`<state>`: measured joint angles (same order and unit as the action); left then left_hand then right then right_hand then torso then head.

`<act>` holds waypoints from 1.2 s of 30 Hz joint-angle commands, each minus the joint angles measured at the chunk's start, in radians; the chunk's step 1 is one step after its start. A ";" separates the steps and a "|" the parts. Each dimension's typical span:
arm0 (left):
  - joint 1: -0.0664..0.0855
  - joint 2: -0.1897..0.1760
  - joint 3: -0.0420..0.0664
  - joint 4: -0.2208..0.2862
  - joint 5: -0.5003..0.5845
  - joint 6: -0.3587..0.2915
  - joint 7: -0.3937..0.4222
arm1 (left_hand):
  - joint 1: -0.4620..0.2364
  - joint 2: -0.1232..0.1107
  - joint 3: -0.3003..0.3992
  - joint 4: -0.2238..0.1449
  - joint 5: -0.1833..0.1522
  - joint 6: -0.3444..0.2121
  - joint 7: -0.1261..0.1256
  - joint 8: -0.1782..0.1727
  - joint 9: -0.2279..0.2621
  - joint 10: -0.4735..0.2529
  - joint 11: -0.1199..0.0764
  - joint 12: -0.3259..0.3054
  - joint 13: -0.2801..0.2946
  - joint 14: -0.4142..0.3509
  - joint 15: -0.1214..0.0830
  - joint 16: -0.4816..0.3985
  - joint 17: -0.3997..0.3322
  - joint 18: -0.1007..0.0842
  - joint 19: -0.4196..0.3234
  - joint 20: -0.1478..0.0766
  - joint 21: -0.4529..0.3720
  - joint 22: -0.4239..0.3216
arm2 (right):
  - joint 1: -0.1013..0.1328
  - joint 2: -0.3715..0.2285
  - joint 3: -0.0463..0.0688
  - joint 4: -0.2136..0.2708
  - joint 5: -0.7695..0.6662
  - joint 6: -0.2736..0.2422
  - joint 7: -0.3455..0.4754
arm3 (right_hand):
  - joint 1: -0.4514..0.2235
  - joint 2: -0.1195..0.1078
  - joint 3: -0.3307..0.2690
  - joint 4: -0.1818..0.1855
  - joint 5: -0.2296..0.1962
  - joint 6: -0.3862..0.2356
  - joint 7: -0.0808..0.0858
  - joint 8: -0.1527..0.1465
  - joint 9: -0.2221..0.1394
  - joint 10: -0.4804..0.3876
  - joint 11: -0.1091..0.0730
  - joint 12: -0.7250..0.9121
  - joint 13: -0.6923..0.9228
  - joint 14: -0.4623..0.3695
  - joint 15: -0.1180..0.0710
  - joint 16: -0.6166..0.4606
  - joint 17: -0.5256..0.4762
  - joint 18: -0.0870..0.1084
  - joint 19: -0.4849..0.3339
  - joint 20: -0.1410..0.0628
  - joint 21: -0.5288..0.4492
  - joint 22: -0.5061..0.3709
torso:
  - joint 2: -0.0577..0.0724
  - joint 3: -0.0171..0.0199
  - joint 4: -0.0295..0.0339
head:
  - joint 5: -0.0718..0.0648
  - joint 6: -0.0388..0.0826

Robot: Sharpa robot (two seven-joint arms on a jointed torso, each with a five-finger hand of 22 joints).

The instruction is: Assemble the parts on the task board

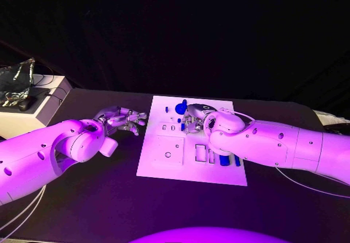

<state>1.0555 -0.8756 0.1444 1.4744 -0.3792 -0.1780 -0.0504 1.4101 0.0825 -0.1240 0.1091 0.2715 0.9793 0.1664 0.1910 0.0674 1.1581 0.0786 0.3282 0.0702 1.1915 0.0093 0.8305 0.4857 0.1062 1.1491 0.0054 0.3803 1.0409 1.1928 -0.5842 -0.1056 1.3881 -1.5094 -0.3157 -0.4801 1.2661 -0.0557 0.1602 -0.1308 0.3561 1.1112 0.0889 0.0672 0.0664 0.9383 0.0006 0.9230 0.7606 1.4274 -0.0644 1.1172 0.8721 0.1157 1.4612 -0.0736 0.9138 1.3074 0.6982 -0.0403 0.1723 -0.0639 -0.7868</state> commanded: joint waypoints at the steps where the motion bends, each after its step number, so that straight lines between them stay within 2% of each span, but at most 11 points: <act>1: 0.000 0.002 0.000 0.001 0.004 0.017 0.004 | 0.004 0.001 -0.008 0.000 0.002 -0.005 0.001 -0.003 0.000 -0.009 0.001 -0.001 -0.001 -0.006 0.002 -0.006 0.001 0.008 0.001 0.005 -0.003 0.001 | -0.001 -0.001 0.000 0.001 -0.019 -0.004 0.002 | 0.001 -0.010 0.002 0.007 -0.004 0.001 0.001 -0.005 0.000 0.009 0.001 -0.001 0.001 0.003 -0.005 -0.002 0.001 -0.018 0.051 -0.008 0.004 0.120 | 0.000 0.0003 -0.0013 | 0.000 -0.001; 10: -0.001 0.002 0.000 0.000 0.004 0.019 0.000 | 0.004 0.001 -0.009 0.001 0.002 -0.007 0.001 -0.003 0.000 -0.010 0.001 -0.001 -0.001 -0.007 0.002 -0.007 0.001 0.008 0.001 0.005 -0.005 0.001 | -0.002 -0.004 0.000 0.003 -0.017 -0.010 0.010 | 0.003 -0.020 -0.006 0.019 -0.034 -0.017 0.004 -0.005 0.000 0.005 0.004 -0.004 -0.001 0.003 -0.003 -0.004 0.008 -0.018 0.049 -0.006 0.003 0.120 | -0.001 -0.0002 -0.0004 | 0.000 -0.001; 15: -0.001 0.002 0.000 -0.001 0.003 0.023 -0.003 | 0.004 0.001 -0.009 0.000 0.002 -0.007 0.001 -0.003 0.000 -0.011 0.001 -0.001 -0.001 -0.007 0.002 -0.007 0.001 0.008 0.001 0.005 -0.005 0.001 | -0.002 -0.004 0.000 0.005 -0.020 -0.026 0.011 | 0.009 -0.052 -0.042 0.030 -0.035 -0.078 0.015 -0.004 0.001 0.005 0.009 -0.004 -0.004 0.003 0.002 -0.005 0.017 -0.018 0.047 -0.003 0.005 0.120 | -0.001 -0.0004 0.0000 | 0.000 -0.002; 19: -0.001 0.002 0.000 -0.001 0.003 0.026 -0.005 | 0.006 0.001 -0.008 -0.001 0.002 -0.007 0.002 -0.002 0.000 -0.011 0.001 -0.001 -0.001 -0.006 0.002 -0.006 0.001 0.009 0.001 0.005 -0.005 0.001 | -0.003 -0.004 0.000 0.005 -0.022 -0.034 0.012 | 0.031 -0.067 -0.092 0.052 -0.037 -0.107 0.018 -0.005 0.000 0.002 0.011 -0.006 -0.010 0.005 0.003 -0.005 0.029 -0.017 0.046 0.000 0.007 0.121 | 0.000 -0.0005 -0.0004 | 0.000 -0.003; 29: -0.002 0.003 0.000 -0.001 0.003 0.027 -0.006 | 0.007 0.002 -0.008 -0.001 0.002 -0.008 0.002 -0.003 0.000 -0.011 0.001 -0.001 -0.001 -0.007 0.002 -0.006 0.001 0.009 0.001 0.006 -0.005 0.002 | -0.005 -0.010 -0.002 0.004 -0.019 -0.033 0.012 | 0.061 -0.094 -0.108 0.110 -0.040 -0.146 0.032 -0.005 0.000 -0.003 0.024 -0.004 -0.023 0.006 0.013 -0.004 0.045 -0.012 0.045 0.008 0.002 0.120 | 0.000 -0.0005 0.0002 | 0.000 -0.004; 33: -0.002 0.005 0.000 -0.003 -0.002 0.018 -0.006 | 0.004 -0.003 -0.011 0.000 0.001 -0.010 0.003 -0.003 0.000 -0.013 0.002 -0.002 -0.002 -0.007 0.003 -0.006 0.001 0.009 0.001 0.006 -0.006 0.002 | -0.008 -0.029 -0.002 0.020 -0.011 -0.078 0.025 | 0.069 -0.107 -0.103 0.134 -0.039 -0.178 0.039 -0.006 -0.001 -0.001 0.029 0.000 -0.026 0.005 0.018 -0.009 0.043 -0.009 0.046 0.013 0.003 0.120 | -0.001 -0.0014 0.0003 | 0.000 0.000; 35: -0.002 0.007 0.000 -0.005 -0.012 0.014 -0.010 | -0.003 -0.015 -0.019 0.000 0.000 -0.010 0.001 -0.003 0.000 -0.010 0.002 0.001 -0.001 -0.006 0.003 -0.005 0.002 0.008 0.001 0.006 -0.006 0.002 | -0.010 -0.045 -0.002 0.030 0.011 -0.128 0.054 | 0.063 -0.118 -0.113 0.145 -0.034 -0.188 0.041 -0.006 -0.002 0.002 0.031 0.003 -0.026 0.005 0.018 -0.009 0.044 -0.009 0.048 0.014 0.009 0.122 | -0.002 -0.0003 -0.0006 | 0.001 0.002; 36: -0.002 0.008 0.000 -0.006 -0.019 0.009 -0.014 | -0.007 -0.019 -0.022 0.000 -0.001 -0.010 -0.004 -0.003 0.000 -0.001 -0.002 0.007 0.002 -0.005 0.001 -0.004 0.003 0.008 0.001 0.006 -0.006 0.003 | -0.010 -0.055 -0.001 0.036 0.032 -0.159 0.077 | 0.059 -0.128 -0.133 0.159 -0.013 -0.208 0.045 -0.007 -0.003 0.004 0.035 0.005 -0.026 0.006 0.021 -0.007 0.048 -0.009 0.048 0.015 0.012 0.122 | -0.002 0.0003 -0.0014 | 0.001 0.005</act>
<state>1.0537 -0.8712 0.1444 1.4686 -0.3821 -0.1692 -0.0612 1.4031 0.0755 -0.1425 0.1086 0.2715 0.9710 0.1660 0.1910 0.0674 1.1512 0.0782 0.3317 0.0708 1.1915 0.0093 0.8305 0.4868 0.1062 1.1491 0.0054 0.3803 1.0425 1.1836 -0.6286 -0.1071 1.4157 -1.5104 -0.3781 -0.4645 1.3242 -0.1744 0.0346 0.0251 0.3359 0.9467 0.0980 0.0666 0.0644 0.9421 0.0296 0.9252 0.7353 1.4334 -0.0508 1.1096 0.9187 0.1153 1.4684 -0.0659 0.9226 1.3081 0.6973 -0.0408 0.1723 -0.0643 -0.7864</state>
